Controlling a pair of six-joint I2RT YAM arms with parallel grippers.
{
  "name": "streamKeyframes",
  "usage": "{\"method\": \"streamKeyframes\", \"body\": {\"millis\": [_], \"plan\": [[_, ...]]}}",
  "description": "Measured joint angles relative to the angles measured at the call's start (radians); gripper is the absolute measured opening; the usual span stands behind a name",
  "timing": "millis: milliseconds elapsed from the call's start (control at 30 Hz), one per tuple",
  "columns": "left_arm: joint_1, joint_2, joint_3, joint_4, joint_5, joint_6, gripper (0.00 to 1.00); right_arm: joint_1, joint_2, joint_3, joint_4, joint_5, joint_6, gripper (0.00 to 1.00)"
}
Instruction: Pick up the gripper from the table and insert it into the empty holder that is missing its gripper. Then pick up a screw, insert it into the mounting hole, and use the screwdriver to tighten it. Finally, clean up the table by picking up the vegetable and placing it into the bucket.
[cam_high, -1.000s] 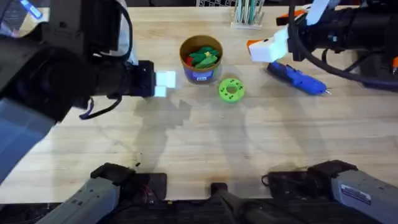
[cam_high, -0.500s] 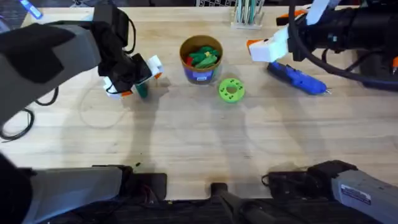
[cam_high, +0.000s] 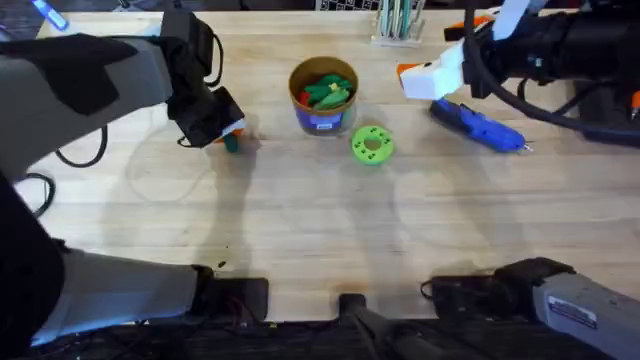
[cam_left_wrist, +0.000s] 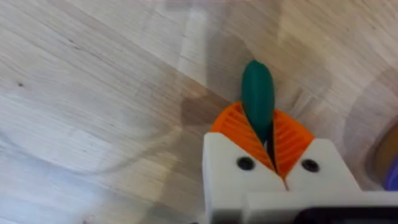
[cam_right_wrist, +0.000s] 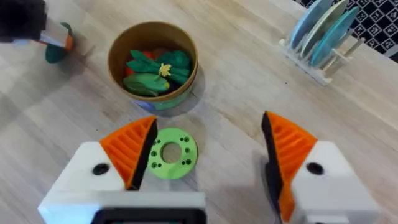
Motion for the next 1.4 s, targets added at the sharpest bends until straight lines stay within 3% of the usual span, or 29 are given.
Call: {"method": "streamKeyframes", "body": {"millis": [133,233,367,467,567,767,933,1033,1167,1233,1300,1400], "plan": [[0.002,0.000,0.024,-0.036,0.078,0.008,0.028,0.000,0.000,0.000,0.000,0.000,0.000,0.992],[0.001,-0.012,0.086,-0.053,0.199,0.011,0.028,0.000,0.000,0.000,0.000,0.000,0.000,0.991],[-0.011,-0.053,0.197,-0.043,0.328,0.011,0.028,0.000,0.000,0.000,0.000,0.000,0.000,0.991],[-0.034,-0.080,0.244,-0.007,0.375,0.011,0.028,0.000,0.000,0.000,0.000,0.000,0.000,0.991],[-0.074,-0.085,0.248,0.032,0.405,0.012,0.028,0.000,0.000,0.000,0.000,0.000,0.000,0.991],[-0.205,-0.067,0.248,0.160,0.429,0.044,0.028,0.000,0.000,0.000,0.000,0.000,0.000,0.992],[-0.284,-0.064,0.248,0.225,0.402,0.056,0.032,0.000,0.000,0.000,0.000,0.000,0.000,0.991],[-0.299,-0.055,0.248,0.225,0.373,0.061,0.234,0.000,0.000,0.000,0.000,0.000,0.000,0.991],[-0.301,-0.033,0.248,0.217,0.350,0.060,0.640,0.000,0.000,0.000,0.000,0.000,0.000,0.991],[-0.301,-0.028,0.248,0.217,0.344,0.060,0.926,0.000,0.000,0.000,0.000,0.000,0.000,0.991],[-0.301,-0.028,0.248,0.217,0.342,0.061,0.982,0.000,0.000,0.000,0.000,0.000,0.000,0.992],[-0.301,-0.028,0.248,0.217,0.340,0.061,0.986,0.000,0.000,0.000,0.000,0.000,0.000,0.990]]}}
